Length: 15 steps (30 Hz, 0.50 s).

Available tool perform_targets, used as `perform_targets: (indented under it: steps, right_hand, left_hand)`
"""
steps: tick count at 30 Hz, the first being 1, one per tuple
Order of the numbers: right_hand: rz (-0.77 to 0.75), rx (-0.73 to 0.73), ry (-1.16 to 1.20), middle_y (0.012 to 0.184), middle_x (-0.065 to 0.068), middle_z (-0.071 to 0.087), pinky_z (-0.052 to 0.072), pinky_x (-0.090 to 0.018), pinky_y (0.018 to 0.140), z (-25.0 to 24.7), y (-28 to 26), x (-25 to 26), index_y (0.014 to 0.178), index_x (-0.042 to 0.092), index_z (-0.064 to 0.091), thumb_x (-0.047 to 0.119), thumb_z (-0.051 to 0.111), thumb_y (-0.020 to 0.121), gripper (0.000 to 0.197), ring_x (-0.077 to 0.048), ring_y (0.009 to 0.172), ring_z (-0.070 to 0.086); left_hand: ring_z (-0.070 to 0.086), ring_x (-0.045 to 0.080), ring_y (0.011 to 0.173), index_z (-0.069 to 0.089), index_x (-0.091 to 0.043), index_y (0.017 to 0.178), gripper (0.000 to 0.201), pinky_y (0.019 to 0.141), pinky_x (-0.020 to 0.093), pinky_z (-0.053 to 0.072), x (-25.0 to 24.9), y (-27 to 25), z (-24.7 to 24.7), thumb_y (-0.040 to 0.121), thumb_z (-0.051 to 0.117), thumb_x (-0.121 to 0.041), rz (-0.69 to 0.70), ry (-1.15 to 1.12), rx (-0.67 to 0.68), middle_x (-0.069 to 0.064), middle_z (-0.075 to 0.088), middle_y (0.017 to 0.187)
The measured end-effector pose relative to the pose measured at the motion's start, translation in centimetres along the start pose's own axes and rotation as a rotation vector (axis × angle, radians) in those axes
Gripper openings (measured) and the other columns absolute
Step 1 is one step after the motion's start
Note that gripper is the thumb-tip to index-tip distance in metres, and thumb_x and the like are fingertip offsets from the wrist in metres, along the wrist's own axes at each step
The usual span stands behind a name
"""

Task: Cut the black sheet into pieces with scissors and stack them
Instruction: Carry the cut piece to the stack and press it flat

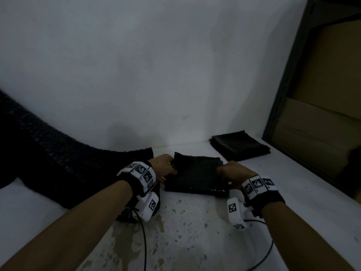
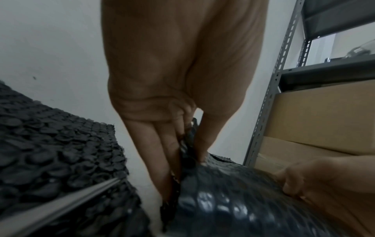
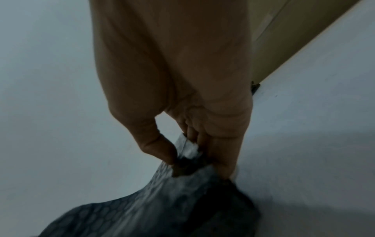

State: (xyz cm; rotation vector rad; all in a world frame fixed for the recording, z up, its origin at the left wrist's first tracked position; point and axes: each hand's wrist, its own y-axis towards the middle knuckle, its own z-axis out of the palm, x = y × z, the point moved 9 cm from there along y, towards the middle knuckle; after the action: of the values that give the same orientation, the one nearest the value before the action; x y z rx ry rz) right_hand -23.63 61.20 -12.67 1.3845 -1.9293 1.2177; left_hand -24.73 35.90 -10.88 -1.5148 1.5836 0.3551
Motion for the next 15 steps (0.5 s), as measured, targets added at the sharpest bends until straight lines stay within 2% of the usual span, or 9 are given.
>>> perform_targets:
  steps: [1,3,4,6,7,9,12,14,15]
  right_hand:
    - [0.007,-0.006,-0.03,0.087,-0.02,0.065,0.06,-0.037,0.064,-0.1,0.2,0.0,0.102,-0.008,0.065,0.007,0.063,0.085,0.023,-0.033,0.08,0.067]
    - [0.001,-0.015,-0.105,0.096,-0.021,0.069,0.062,-0.045,0.076,-0.4,1.0,-0.1,0.103,-0.005,0.066,0.013,0.064,0.085,0.026,-0.034,0.088,0.07]
    - [-0.008,-0.016,-0.137,0.101,-0.022,0.069,0.061,-0.05,0.082,-0.5,1.6,-0.2,0.104,-0.003,0.066,0.016,0.063,0.086,0.027,-0.034,0.091,0.07]
    - [-0.033,-0.014,-0.176,0.109,-0.021,0.068,0.057,-0.052,0.09,-0.7,2.7,-0.4,0.109,0.001,0.065,0.021,0.06,0.088,0.03,-0.034,0.097,0.069]
    - [-0.044,-0.007,-0.19,0.115,-0.02,0.067,0.055,-0.052,0.094,-0.7,3.3,-0.4,0.115,0.004,0.064,0.025,0.058,0.089,0.034,-0.034,0.102,0.068]
    - [-0.061,0.002,-0.214,0.127,-0.019,0.063,0.05,-0.049,0.103,-0.6,3.7,-0.2,0.128,0.008,0.06,0.029,0.055,0.093,0.041,-0.034,0.111,0.063]
    - [-0.077,0.014,-0.257,0.136,-0.017,0.057,0.045,-0.044,0.108,-0.4,3.2,0.6,0.141,0.011,0.051,0.026,0.053,0.099,0.045,-0.033,0.121,0.058]
    - [-0.095,0.013,-0.297,0.141,-0.016,0.053,0.042,-0.039,0.11,-0.4,2.9,1.1,0.145,0.011,0.046,0.025,0.053,0.101,0.046,-0.032,0.126,0.054]
    - [-0.107,0.005,-0.32,0.142,-0.016,0.051,0.04,-0.036,0.11,-0.5,2.9,1.2,0.145,0.01,0.045,0.023,0.052,0.101,0.046,-0.031,0.128,0.052]
  left_hand:
    - [0.065,0.028,0.076,0.062,-0.007,0.102,0.008,0.07,0.044,0.061,0.0,0.3,0.1,0.094,0.064,-0.007,-0.004,0.007,-0.006,0.011,0.063,0.091]
    - [0.066,0.035,0.09,0.059,-0.006,0.105,0.013,0.081,0.05,0.059,-0.3,0.8,0.2,0.095,0.064,-0.011,-0.011,0.035,-0.015,0.013,0.061,0.097]
    - [0.066,0.036,0.095,0.057,-0.005,0.103,0.015,0.085,0.051,0.058,-0.4,1.1,0.2,0.095,0.066,-0.014,-0.019,0.06,-0.012,0.014,0.06,0.099]
    - [0.064,0.032,0.095,0.054,-0.007,0.091,0.023,0.088,0.047,0.056,-0.7,1.7,0.0,0.093,0.07,-0.024,-0.036,0.151,-0.015,0.016,0.056,0.1]
    - [0.063,0.03,0.093,0.055,-0.007,0.087,0.028,0.087,0.045,0.056,-0.8,1.9,-0.1,0.091,0.072,-0.029,-0.045,0.184,-0.018,0.017,0.058,0.1]
    - [0.068,0.032,0.095,0.059,-0.004,0.089,0.035,0.087,0.045,0.056,-1.1,2.4,-0.3,0.088,0.075,-0.035,-0.062,0.217,-0.025,0.018,0.065,0.097]
    - [0.069,0.033,0.093,0.062,-0.004,0.093,0.038,0.087,0.044,0.058,-1.0,2.8,-0.1,0.084,0.077,-0.038,-0.093,0.238,0.019,0.012,0.066,0.087]
    - [0.069,0.034,0.098,0.065,0.0,0.104,0.04,0.089,0.044,0.058,-0.6,3.1,0.0,0.086,0.075,-0.034,-0.112,0.251,0.04,0.015,0.067,0.095]
    - [0.07,0.031,0.091,0.064,0.001,0.111,0.04,0.084,0.039,0.06,-0.4,3.4,-0.1,0.088,0.072,-0.03,-0.105,0.268,0.024,0.014,0.068,0.094]
